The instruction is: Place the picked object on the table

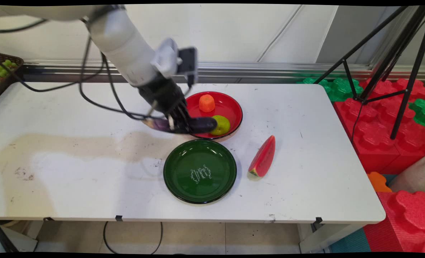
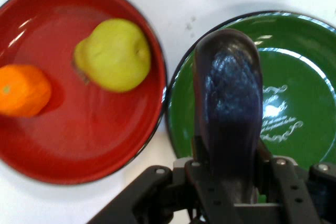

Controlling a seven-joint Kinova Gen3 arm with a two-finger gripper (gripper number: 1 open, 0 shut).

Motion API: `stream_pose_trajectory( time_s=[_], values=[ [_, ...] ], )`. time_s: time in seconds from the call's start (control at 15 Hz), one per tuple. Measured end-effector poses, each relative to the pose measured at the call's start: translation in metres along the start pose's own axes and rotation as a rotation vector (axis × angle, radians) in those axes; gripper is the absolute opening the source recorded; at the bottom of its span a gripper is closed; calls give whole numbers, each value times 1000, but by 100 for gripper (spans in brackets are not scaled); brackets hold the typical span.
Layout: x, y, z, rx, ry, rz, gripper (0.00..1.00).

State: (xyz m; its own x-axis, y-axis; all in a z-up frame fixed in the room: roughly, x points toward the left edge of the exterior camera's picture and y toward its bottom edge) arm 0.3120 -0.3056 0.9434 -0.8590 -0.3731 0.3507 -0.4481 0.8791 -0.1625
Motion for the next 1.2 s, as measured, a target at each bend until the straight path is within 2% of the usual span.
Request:
stream_pose_trajectory(
  time_s=[0.2, 0.53, 0.87, 1.2],
  values=[
    [-24, -21, -23, 53, -38, -64, 0],
    [-60, -49, -26, 95, -115, -113, 0],
    [-88, -72, -2, 92, -178, -145, 0],
    [-107, -87, 23, 78, -213, -154, 0]
  ],
)
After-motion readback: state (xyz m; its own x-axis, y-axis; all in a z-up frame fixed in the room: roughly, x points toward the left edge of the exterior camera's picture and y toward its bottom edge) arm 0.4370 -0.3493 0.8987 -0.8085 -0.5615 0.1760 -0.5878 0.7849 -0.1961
